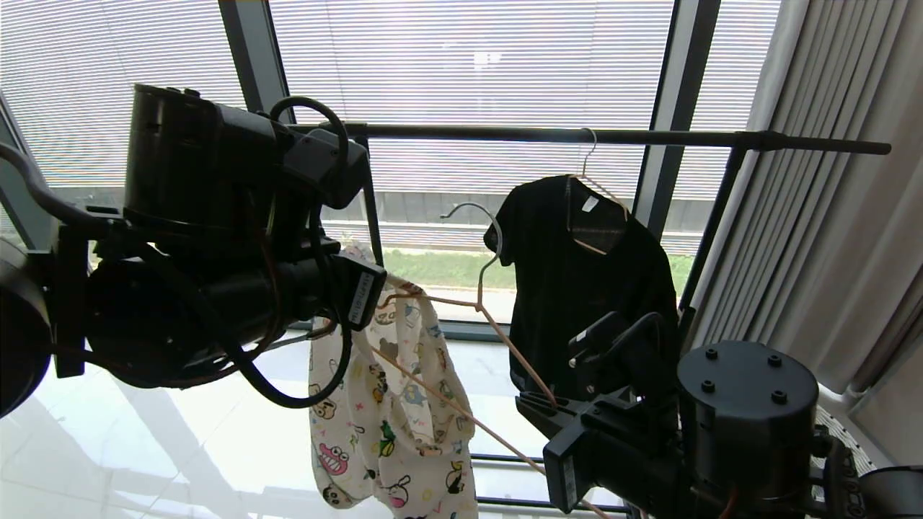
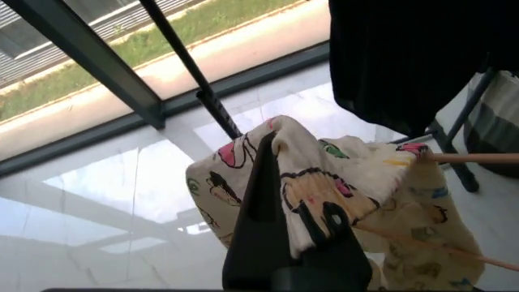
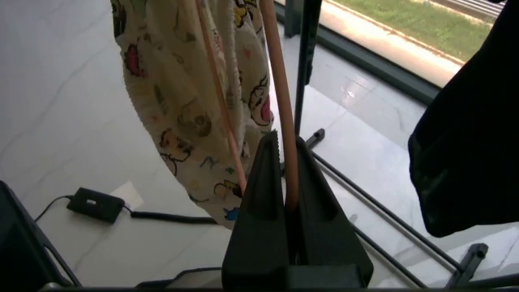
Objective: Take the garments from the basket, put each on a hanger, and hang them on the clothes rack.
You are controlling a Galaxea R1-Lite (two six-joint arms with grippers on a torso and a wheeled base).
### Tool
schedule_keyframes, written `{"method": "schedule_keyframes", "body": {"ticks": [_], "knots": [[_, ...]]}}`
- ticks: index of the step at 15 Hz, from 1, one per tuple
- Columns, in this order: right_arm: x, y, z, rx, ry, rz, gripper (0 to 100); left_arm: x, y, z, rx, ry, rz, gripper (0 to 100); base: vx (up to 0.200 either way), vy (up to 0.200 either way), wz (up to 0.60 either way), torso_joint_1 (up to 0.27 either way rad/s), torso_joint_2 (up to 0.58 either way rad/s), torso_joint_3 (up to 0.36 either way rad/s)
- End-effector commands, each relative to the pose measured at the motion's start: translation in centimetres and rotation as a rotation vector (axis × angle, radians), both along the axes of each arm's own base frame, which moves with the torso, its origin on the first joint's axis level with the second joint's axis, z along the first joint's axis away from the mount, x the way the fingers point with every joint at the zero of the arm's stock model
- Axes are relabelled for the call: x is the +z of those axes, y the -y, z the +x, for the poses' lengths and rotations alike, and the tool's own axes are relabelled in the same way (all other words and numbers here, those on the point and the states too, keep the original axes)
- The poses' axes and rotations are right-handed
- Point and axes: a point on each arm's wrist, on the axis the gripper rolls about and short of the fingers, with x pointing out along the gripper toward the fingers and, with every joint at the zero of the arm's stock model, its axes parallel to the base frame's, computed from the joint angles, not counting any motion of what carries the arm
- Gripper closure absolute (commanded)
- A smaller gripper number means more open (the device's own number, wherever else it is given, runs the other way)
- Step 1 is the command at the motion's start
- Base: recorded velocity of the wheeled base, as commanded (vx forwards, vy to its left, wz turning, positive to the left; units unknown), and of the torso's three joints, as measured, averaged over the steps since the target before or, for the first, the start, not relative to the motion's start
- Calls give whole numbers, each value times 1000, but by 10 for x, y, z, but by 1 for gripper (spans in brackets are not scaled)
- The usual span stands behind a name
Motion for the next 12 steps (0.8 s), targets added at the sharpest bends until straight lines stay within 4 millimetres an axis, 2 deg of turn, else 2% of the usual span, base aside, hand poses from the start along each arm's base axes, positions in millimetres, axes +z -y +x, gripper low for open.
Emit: {"method": "schedule_keyframes", "body": {"ticks": [1, 4, 7, 12], "knots": [[6, 11, -7, 10, 14, 13, 100, 3, -14, 9, 46, 30, 6, 100, 0, 0, 0, 0, 0, 0], [6, 5, -7, 36, 14, 13, 100, 1, 12, -10, -170, 9, -36, 100, 0, 0, 0, 0, 0, 0], [7, -4, -2, 40, 18, 20, 100, 1, 37, -28, -293, 23, -59, 100, 0, 0, 0, 0, 0, 0], [1, -9, 0, 38, 8, 3, 100, 2, 43, -35, -382, 25, -84, 100, 0, 0, 0, 0, 0, 0]]}}
